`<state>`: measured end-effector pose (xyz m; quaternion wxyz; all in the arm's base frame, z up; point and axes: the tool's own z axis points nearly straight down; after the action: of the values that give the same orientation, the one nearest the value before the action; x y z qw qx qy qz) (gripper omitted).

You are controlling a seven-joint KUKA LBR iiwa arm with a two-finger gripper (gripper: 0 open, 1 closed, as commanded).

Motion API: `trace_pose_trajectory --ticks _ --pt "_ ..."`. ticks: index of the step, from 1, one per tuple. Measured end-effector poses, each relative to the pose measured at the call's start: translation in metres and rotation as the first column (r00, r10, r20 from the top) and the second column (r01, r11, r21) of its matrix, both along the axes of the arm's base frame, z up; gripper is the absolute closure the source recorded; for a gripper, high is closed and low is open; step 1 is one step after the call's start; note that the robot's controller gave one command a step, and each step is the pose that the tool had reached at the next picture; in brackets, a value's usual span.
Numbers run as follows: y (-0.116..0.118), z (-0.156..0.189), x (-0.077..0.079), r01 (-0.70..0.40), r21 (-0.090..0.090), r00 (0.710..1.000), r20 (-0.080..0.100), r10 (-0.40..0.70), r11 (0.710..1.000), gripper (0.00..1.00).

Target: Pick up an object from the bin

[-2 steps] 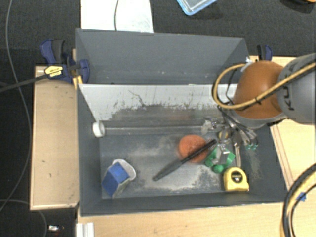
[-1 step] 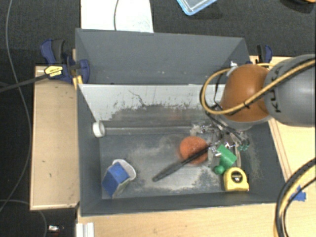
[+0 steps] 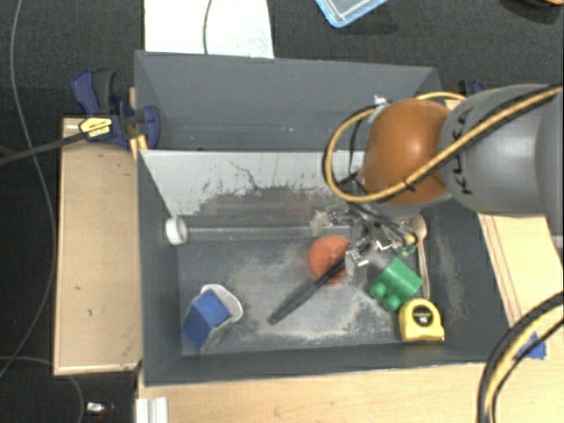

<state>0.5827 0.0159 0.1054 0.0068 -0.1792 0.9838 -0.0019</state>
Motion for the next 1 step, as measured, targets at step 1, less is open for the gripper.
trace_pose_trajectory --ticks 1 --pt "-0.0128 -0.0273 0.0038 -0.161 -0.002 0.987 -0.001 0.161 0.987 0.0"
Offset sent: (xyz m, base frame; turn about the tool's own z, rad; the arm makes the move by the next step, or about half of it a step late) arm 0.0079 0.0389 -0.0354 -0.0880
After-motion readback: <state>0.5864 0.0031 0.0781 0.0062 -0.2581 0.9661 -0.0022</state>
